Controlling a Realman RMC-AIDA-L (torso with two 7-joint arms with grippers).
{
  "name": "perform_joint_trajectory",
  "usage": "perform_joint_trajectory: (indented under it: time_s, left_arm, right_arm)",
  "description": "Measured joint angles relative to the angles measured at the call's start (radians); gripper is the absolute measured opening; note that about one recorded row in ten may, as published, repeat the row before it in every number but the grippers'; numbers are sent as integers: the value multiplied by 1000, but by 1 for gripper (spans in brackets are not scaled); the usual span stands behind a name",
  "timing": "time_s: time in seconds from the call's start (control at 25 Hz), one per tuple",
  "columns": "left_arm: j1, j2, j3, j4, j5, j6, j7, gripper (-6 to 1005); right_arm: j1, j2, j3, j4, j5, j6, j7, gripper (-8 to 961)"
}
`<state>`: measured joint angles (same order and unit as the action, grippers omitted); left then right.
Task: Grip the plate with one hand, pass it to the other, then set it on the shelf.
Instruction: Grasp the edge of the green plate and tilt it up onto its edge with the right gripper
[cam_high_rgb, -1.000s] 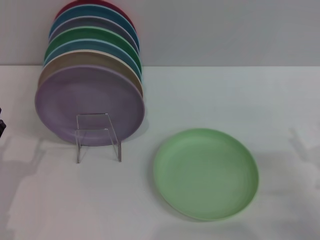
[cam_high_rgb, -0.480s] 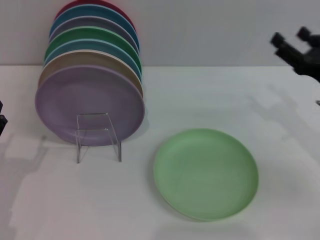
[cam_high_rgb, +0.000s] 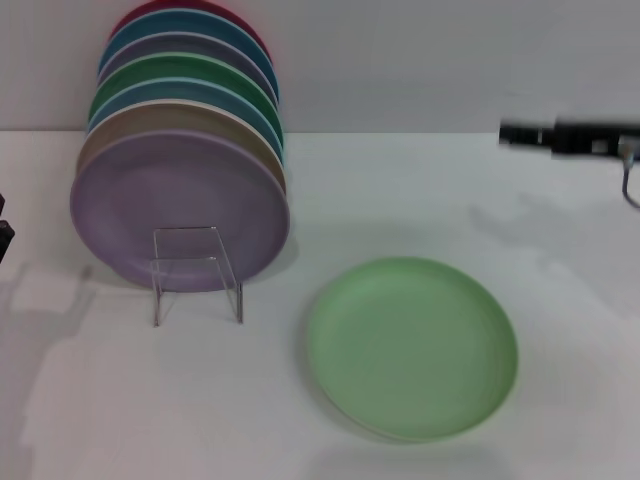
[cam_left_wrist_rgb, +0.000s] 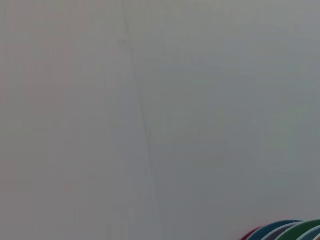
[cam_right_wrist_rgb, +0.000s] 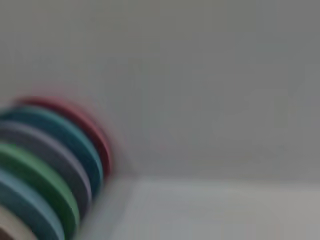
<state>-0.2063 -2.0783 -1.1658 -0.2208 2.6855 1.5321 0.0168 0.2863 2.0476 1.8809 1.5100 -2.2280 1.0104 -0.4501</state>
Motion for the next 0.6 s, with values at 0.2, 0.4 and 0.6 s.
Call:
perform_joint_trajectory:
  time_s: [0.2, 0.4, 0.6]
  left_arm:
    - [-16, 0, 0, 1, -16, -19, 0, 812]
    - [-26, 0, 0, 2, -21, -33, 0, 812]
    - [-28, 0, 2, 1, -21, -35, 0, 812]
  right_arm:
    - [104, -5, 93, 1, -171, 321, 137, 832]
    - [153, 2, 94, -9, -294, 427, 143, 829]
    - [198, 3, 84, -74, -353, 453, 122, 829]
